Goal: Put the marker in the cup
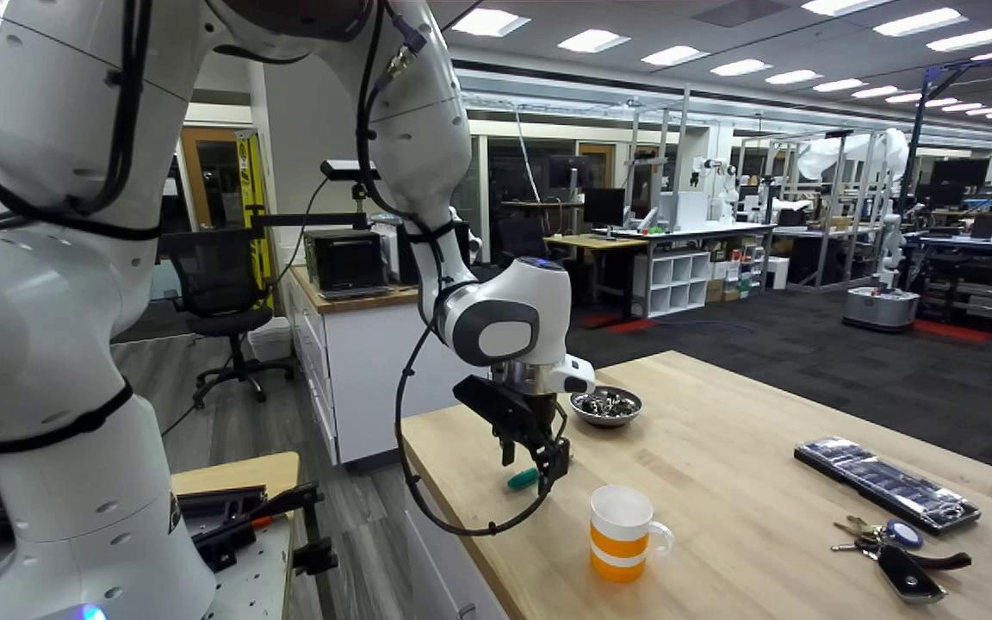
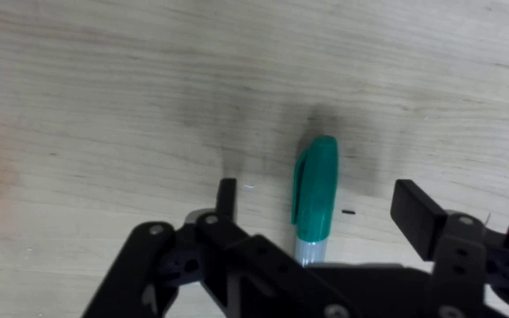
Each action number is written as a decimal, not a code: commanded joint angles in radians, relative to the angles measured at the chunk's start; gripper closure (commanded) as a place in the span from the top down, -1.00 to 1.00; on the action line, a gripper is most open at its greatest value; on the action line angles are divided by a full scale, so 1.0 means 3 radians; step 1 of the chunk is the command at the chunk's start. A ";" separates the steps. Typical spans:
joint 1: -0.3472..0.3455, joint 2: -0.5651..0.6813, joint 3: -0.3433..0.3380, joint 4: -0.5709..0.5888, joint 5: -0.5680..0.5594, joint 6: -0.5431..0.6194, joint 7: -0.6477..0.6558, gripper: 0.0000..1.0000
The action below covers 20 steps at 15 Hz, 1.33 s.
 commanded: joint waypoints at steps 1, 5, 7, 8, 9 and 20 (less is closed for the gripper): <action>-0.0080 0.0024 0.0059 0.0049 0.0062 -0.0016 -0.0085 0.20; -0.0120 0.0016 0.0097 0.0065 0.0098 -0.0033 -0.0105 -0.34; -0.0182 0.0015 0.0158 0.0074 0.0155 -0.0028 -0.0153 -0.59; -0.0223 0.0016 0.0200 0.0075 0.0201 -0.0024 -0.0184 -0.72; -0.0251 0.0018 0.0228 0.0075 0.0236 -0.0019 -0.0210 -0.86; -0.0475 -0.0285 0.0345 0.0072 0.0392 -0.0399 -0.0575 -0.89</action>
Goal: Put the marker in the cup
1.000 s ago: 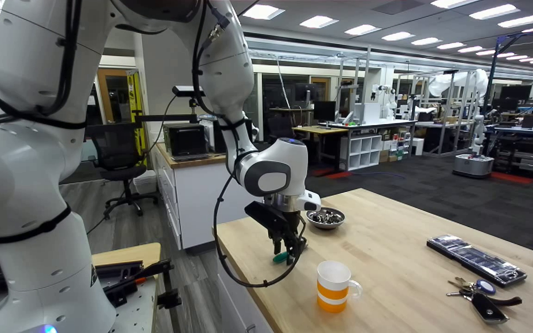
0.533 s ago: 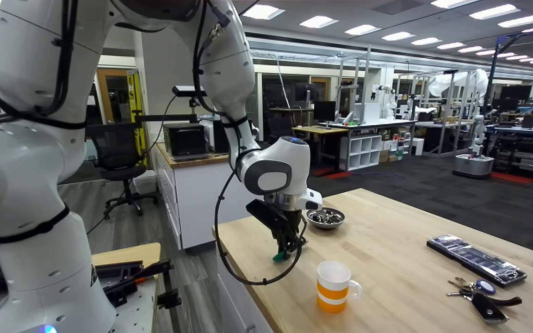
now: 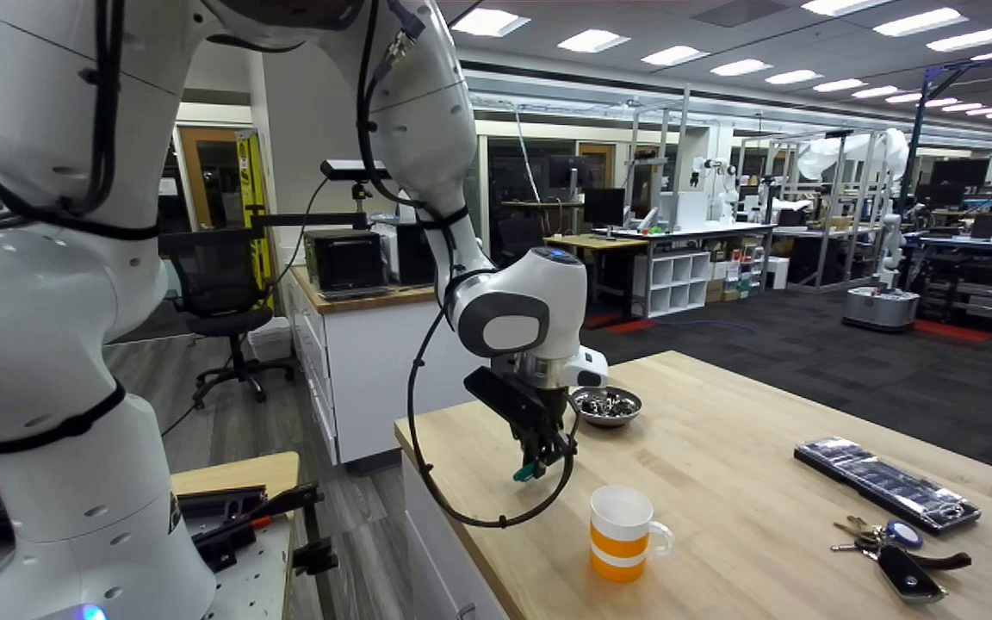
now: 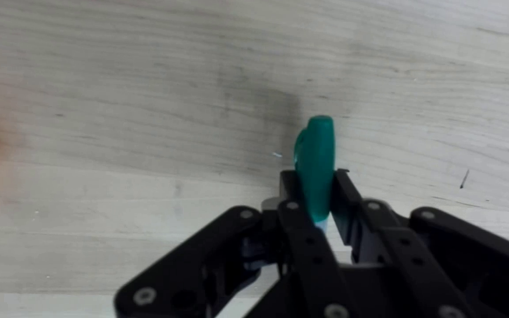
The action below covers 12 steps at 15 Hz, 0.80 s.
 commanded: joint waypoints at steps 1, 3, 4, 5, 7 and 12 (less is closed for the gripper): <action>-0.0055 -0.0299 -0.0020 0.0002 0.0033 -0.0394 -0.0148 -0.89; -0.0049 -0.0440 -0.0060 0.0026 0.0069 -0.0594 -0.0217 -0.89; -0.0013 -0.0519 -0.0116 0.0045 0.0051 -0.0719 -0.0209 -0.89; 0.0010 -0.0594 -0.0161 0.0075 0.0047 -0.0861 -0.0222 -0.89; 0.0077 -0.0752 -0.0293 0.0129 -0.0016 -0.1122 -0.0203 -0.89; 0.0208 -0.1044 -0.0568 0.0243 -0.0200 -0.1628 -0.0120 -0.89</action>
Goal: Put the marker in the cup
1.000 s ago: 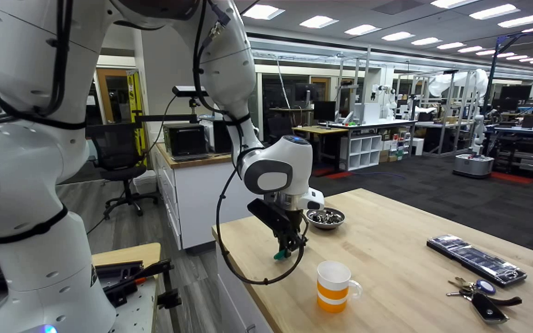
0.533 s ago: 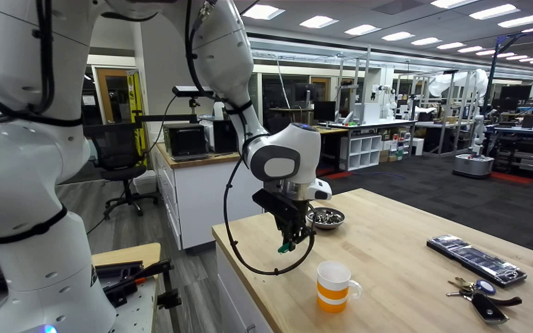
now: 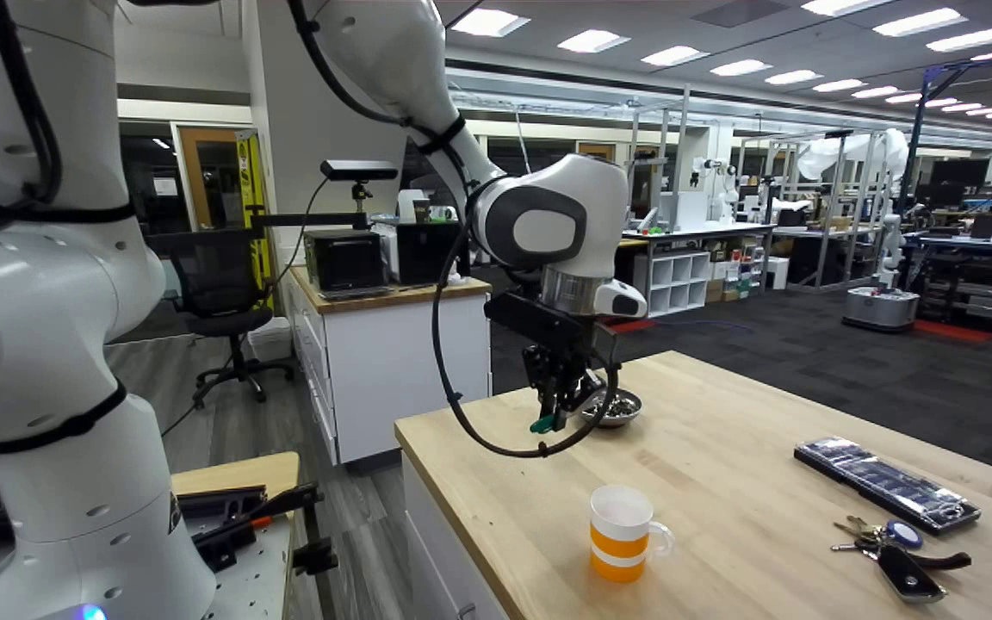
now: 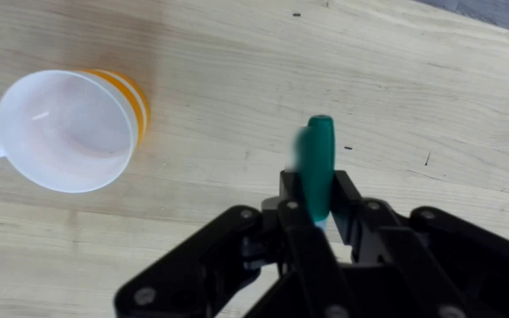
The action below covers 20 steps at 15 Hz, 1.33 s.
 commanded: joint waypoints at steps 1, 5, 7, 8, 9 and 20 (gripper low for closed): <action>0.0150 -0.0239 -0.0232 0.0056 -0.0175 -0.0416 0.0067 -0.89; 0.0205 -0.0254 -0.0376 0.0206 -0.0373 -0.0883 0.0100 -0.89; 0.0221 -0.0238 -0.0425 0.0289 -0.0493 -0.1084 0.0140 -0.89; 0.0224 -0.0234 -0.0448 0.0327 -0.0551 -0.1173 0.0152 -0.89; 0.0225 -0.0231 -0.0470 0.0358 -0.0602 -0.1245 0.0166 -0.89; 0.0180 -0.0129 -0.0659 0.0492 -0.0837 -0.1724 0.0232 -0.89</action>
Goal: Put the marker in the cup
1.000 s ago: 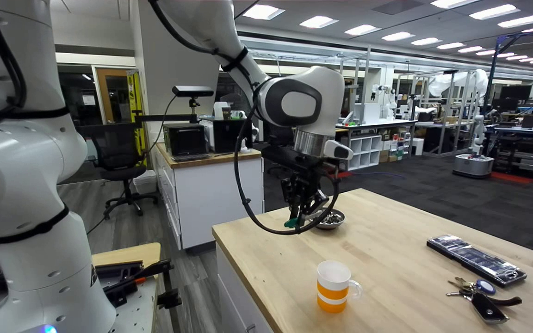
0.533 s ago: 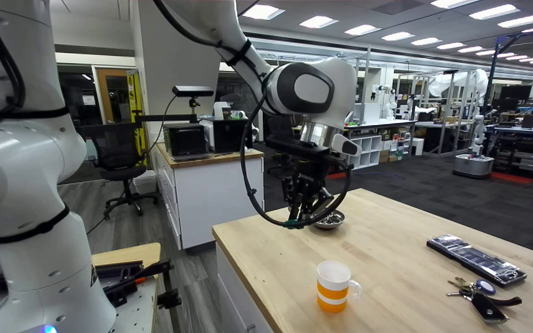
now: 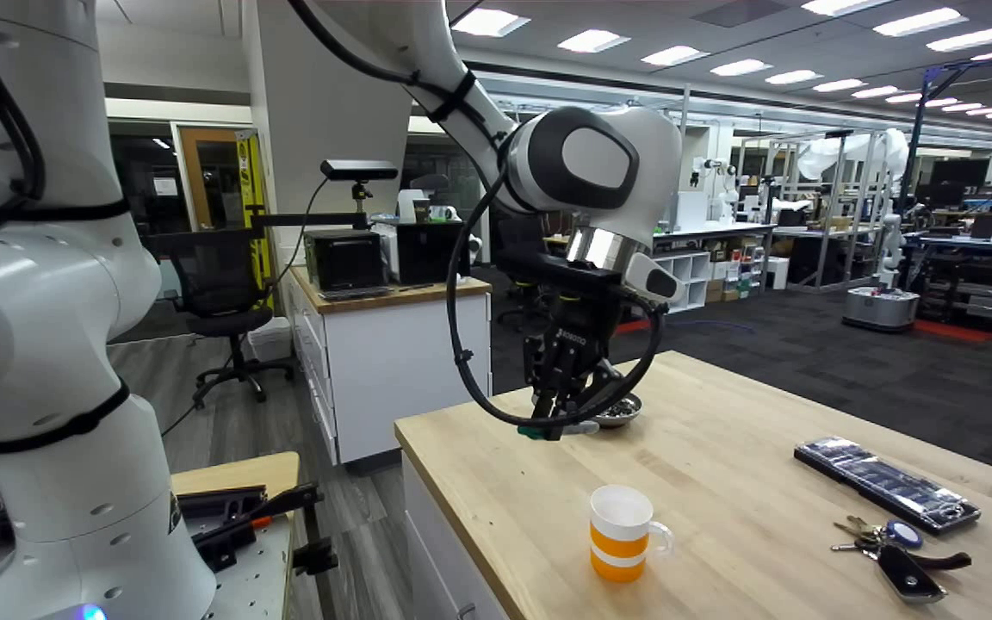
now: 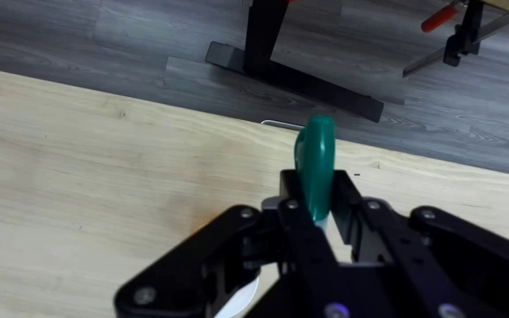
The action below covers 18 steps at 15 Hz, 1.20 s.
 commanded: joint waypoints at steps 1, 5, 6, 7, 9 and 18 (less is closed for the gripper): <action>0.0025 0.0052 -0.0087 0.0087 -0.0089 -0.0186 0.0089 -0.89; 0.0008 0.0106 -0.0151 0.0130 -0.0163 -0.0234 0.0089 -0.89; 0.0005 0.0127 -0.0165 0.0149 -0.0177 -0.0264 0.0087 -0.89; -0.0001 0.0160 -0.0182 0.0178 -0.0189 -0.0298 0.0084 -0.89; -0.0013 0.0234 -0.0206 0.0243 -0.0190 -0.0347 0.0073 -0.89; -0.0030 0.0764 -0.0212 0.0809 -0.0280 -0.0867 -0.0031 -0.89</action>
